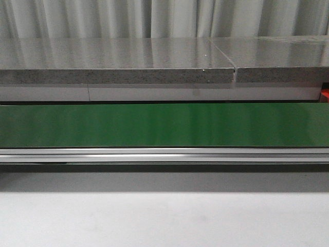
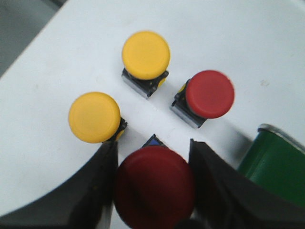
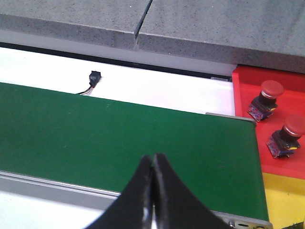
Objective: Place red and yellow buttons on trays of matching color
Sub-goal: 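Grasp the red button and lower it onto the green conveyor, open left gripper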
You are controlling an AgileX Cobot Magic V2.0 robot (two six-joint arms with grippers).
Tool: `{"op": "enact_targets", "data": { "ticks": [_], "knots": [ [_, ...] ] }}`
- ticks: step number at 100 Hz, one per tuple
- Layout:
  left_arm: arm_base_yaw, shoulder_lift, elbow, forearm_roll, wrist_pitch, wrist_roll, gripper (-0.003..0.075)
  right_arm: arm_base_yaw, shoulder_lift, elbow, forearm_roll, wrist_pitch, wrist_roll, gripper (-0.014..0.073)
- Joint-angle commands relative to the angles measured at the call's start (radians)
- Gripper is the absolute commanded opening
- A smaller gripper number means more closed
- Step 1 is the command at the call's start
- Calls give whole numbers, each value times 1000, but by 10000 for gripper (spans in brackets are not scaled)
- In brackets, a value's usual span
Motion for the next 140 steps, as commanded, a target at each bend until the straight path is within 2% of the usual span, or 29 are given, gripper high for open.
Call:
{"op": "enact_targets", "data": {
  "ticks": [1,21,31,55,104,111,118,130,140],
  "knots": [
    [-19,-128,-28,-21,-31,30,-19,-1,-1,-24,8,-63,-7,-68],
    [-96,-229,-28,-25,31,94,-19,-1,-1,-24,8,-63,-7,-68],
    [-143,-231,-26,-27,69,127,-19,-1,-1,-24,8,-63,-7,-68],
    [-236,-209,-6,-27,65,151,-19,-1,-1,-24,8,-63,-7,-68],
    [-253,-90,-6,-27,52,175,-4,-1,-1,-24,8,-63,-7,-68],
    [-253,-90,-6,-34,52,177,61,-1,-1,-24,8,-63,-7,-68],
    [-257,-90,-6,-34,52,185,174,-1,-1,-24,8,-63,-7,-68],
    [-275,-90,-6,-36,50,202,448,-1,-1,-24,8,-63,-7,-68],
    [-298,-90,-6,-36,43,208,620,-1,-1,-24,8,-63,-7,-68]
  ]
}}
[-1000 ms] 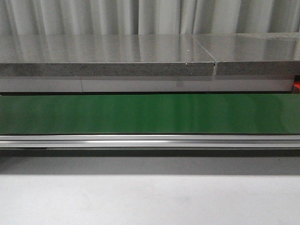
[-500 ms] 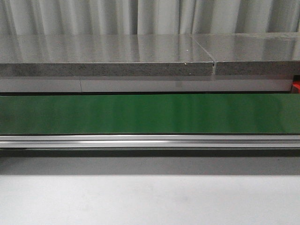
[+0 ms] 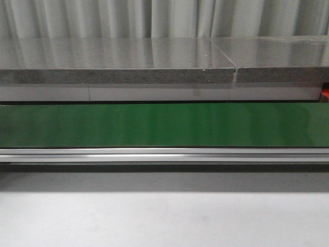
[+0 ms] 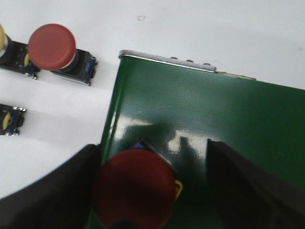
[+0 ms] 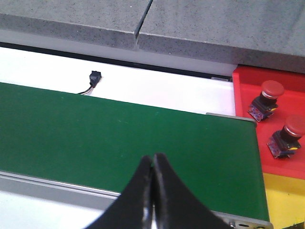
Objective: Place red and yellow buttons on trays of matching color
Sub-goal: 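Grasp the red button and lower it onto the green conveyor, open left gripper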
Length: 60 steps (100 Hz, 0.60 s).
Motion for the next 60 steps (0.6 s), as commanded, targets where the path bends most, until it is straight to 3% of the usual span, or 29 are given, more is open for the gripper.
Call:
{"op": "enact_targets", "data": {
  "ticks": [1,7,40,60],
  "knots": [
    [-26,-35,-29,-4,-52,8,627,-1,-1,-24,8,-63,-7,-68],
    [-38,-35,-35,-4,-52,14,659,-1,-1,-24,8,-63,-7,-68],
    [-47,-35,-183,33,3,24,659,-1,-1,-24,8,-63,-7,-68],
    [22,-40,-241,42,43,-7,659,-1,-1,-24,8,-63,-7,-68]
  ]
}}
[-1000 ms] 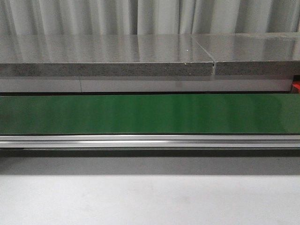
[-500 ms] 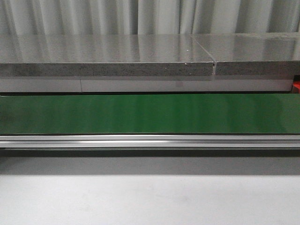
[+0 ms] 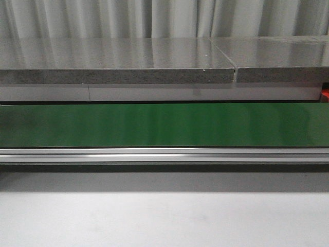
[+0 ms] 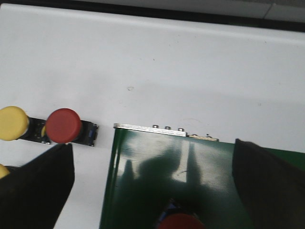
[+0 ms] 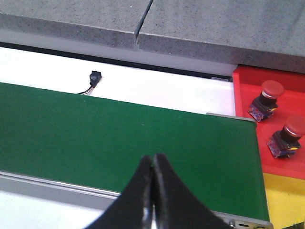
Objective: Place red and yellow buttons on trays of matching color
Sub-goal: 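Grasp the red button and lower it onto the green conveyor, open left gripper, then move the left gripper over a yellow button on the table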
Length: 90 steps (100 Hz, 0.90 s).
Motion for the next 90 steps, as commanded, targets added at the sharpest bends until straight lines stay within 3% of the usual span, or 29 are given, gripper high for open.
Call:
{"op": "enact_targets", "data": {
  "ticks": [1,49,90],
  "knots": [
    [45,-40,-40,15,-21,-33,659,-1,-1,-24,8,-63,-7,-68],
    [363,-38,21,13,-6,-47,659,-1,-1,-24,8,-63,-7,-68],
    [405,-38,164,9,-207,-47,659,-1,-1,-24,8,-63,-7,-68]
  ]
}}
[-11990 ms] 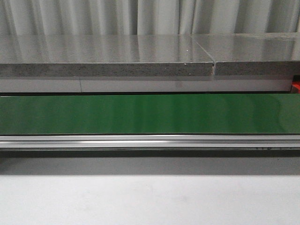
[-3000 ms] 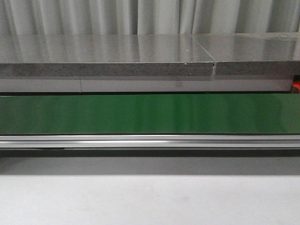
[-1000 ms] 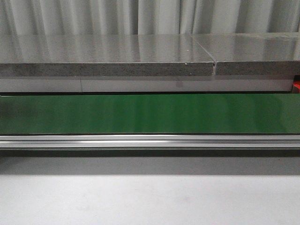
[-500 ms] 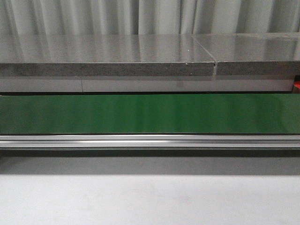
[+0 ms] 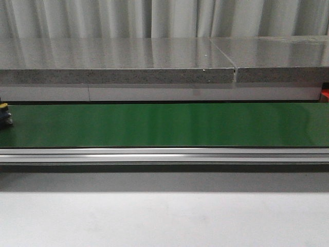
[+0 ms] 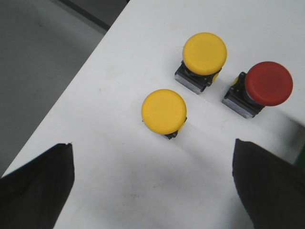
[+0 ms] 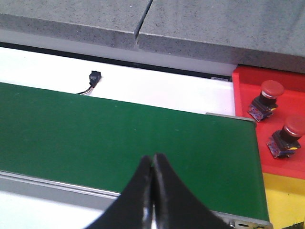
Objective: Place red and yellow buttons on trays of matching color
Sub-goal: 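Move the left gripper over a yellow button on the table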
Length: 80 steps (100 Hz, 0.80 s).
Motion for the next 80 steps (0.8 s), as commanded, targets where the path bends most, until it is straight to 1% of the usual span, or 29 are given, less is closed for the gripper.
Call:
{"op": "enact_targets", "data": {
  "ticks": [1,19,40,80],
  "knots": [
    [3,-38,-23,-2,-99,-9,659,-1,-1,-24,8,-63,-7,-68],
    [3,-13,-25,-23,-110,-9,659,-1,-1,-24,8,-63,-7,-68],
    [3,86,-31,-25,-126,-9,659,-1,-1,-24,8,-63,-7,-68],
    [4,219,-121,-4,-130,-9,659,-1,-1,-24,8,-63,-7,-68]
  ]
}}
